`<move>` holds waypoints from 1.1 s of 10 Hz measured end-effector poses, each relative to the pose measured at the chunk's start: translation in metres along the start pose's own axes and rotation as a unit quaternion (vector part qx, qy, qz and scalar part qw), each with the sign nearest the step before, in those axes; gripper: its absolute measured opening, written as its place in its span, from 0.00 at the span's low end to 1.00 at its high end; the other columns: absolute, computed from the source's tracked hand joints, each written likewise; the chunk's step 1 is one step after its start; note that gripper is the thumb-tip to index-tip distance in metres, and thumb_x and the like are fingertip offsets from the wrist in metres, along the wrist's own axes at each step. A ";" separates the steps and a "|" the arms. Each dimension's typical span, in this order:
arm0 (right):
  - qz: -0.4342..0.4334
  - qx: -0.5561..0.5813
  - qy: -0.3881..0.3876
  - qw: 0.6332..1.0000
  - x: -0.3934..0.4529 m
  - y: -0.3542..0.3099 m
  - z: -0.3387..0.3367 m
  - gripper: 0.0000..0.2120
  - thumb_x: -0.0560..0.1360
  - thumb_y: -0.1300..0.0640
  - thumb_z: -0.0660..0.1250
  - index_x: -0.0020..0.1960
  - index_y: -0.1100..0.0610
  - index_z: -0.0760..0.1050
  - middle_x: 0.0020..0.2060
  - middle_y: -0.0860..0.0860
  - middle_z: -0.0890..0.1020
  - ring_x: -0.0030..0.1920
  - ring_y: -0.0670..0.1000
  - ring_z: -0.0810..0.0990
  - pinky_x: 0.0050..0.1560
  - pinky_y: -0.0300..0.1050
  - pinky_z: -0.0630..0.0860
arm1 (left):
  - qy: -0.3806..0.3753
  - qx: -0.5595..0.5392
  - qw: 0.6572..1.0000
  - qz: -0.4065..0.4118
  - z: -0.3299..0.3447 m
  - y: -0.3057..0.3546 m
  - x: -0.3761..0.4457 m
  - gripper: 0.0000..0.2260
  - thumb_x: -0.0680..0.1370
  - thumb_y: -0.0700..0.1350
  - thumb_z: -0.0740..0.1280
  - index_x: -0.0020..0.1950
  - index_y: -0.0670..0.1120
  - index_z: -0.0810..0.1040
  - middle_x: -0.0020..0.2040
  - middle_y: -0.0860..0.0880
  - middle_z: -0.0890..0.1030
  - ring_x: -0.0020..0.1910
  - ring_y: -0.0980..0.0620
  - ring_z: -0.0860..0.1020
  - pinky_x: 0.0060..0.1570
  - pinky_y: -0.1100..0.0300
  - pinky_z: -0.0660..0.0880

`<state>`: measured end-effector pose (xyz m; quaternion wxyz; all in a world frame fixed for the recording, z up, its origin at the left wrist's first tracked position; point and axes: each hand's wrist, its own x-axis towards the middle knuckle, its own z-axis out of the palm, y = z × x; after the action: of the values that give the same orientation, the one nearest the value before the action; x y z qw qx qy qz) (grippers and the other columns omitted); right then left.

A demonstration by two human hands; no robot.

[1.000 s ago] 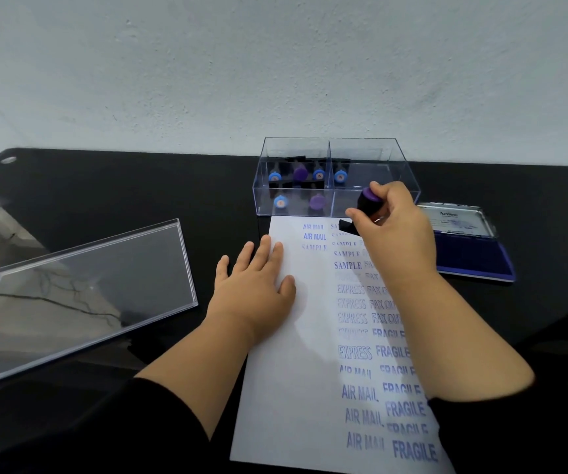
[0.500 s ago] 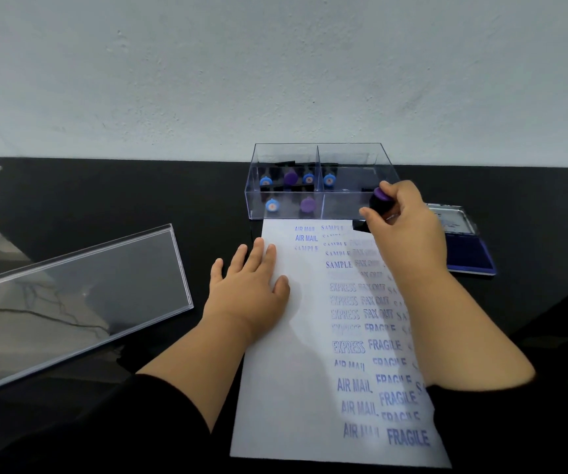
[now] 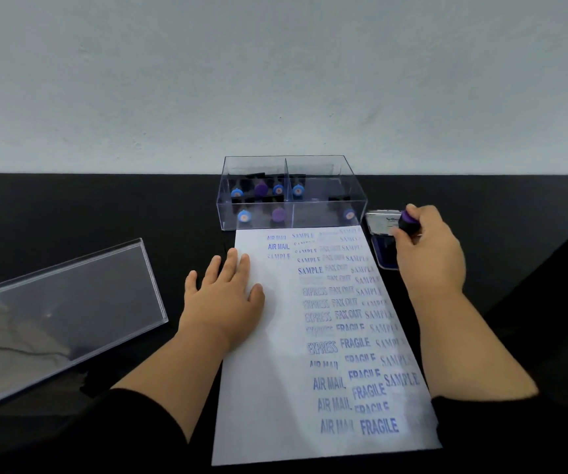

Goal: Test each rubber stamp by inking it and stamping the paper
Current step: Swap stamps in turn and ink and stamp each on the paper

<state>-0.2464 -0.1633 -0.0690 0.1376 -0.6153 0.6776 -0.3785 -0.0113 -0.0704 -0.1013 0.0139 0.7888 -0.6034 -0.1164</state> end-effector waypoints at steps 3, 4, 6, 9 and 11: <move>0.020 -0.035 -0.008 0.999 0.000 0.000 0.000 0.12 0.78 0.58 0.62 0.61 0.54 0.68 0.58 0.53 0.75 0.46 0.49 0.70 0.40 0.44 0.67 | -0.001 0.006 1.000 -0.002 0.000 0.000 0.001 0.26 0.82 0.56 0.43 0.78 0.53 0.40 0.78 0.53 0.38 0.77 0.52 0.39 0.73 0.47 0.37; 0.024 -0.051 -0.012 0.998 -0.001 -0.003 -0.001 0.11 0.78 0.58 0.62 0.60 0.54 0.68 0.57 0.54 0.75 0.44 0.49 0.69 0.38 0.45 0.67 | -0.001 0.009 1.000 -0.005 0.001 0.001 0.001 0.26 0.82 0.56 0.43 0.78 0.53 0.40 0.78 0.53 0.38 0.77 0.52 0.39 0.73 0.47 0.38; 0.026 -0.078 -0.011 0.997 -0.004 -0.009 0.000 0.09 0.78 0.59 0.62 0.58 0.53 0.67 0.53 0.54 0.76 0.42 0.50 0.70 0.35 0.46 0.68 | -0.002 0.009 1.000 -0.006 0.000 0.001 0.002 0.26 0.82 0.56 0.43 0.78 0.53 0.40 0.78 0.53 0.38 0.77 0.52 0.39 0.73 0.47 0.38; 0.036 -0.072 -0.001 0.997 -0.005 -0.009 0.002 0.10 0.78 0.59 0.61 0.59 0.53 0.66 0.55 0.54 0.75 0.44 0.49 0.70 0.36 0.46 0.68 | -0.001 0.009 1.000 -0.004 0.001 0.000 0.002 0.26 0.82 0.56 0.43 0.78 0.53 0.40 0.78 0.53 0.38 0.77 0.52 0.39 0.73 0.47 0.38; -0.003 -0.030 0.005 1.000 -0.009 -0.020 0.003 0.13 0.79 0.57 0.61 0.62 0.53 0.66 0.55 0.54 0.75 0.44 0.48 0.71 0.39 0.45 0.70 | 0.002 0.006 1.000 -0.001 0.002 0.001 0.002 0.26 0.82 0.56 0.43 0.78 0.53 0.40 0.78 0.53 0.38 0.77 0.52 0.39 0.73 0.48 0.37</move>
<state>-0.2284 -0.1553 -0.0602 0.1143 -0.6191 0.6877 -0.3615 -0.0122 -0.0725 -0.1036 0.0104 0.7899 -0.6030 -0.1113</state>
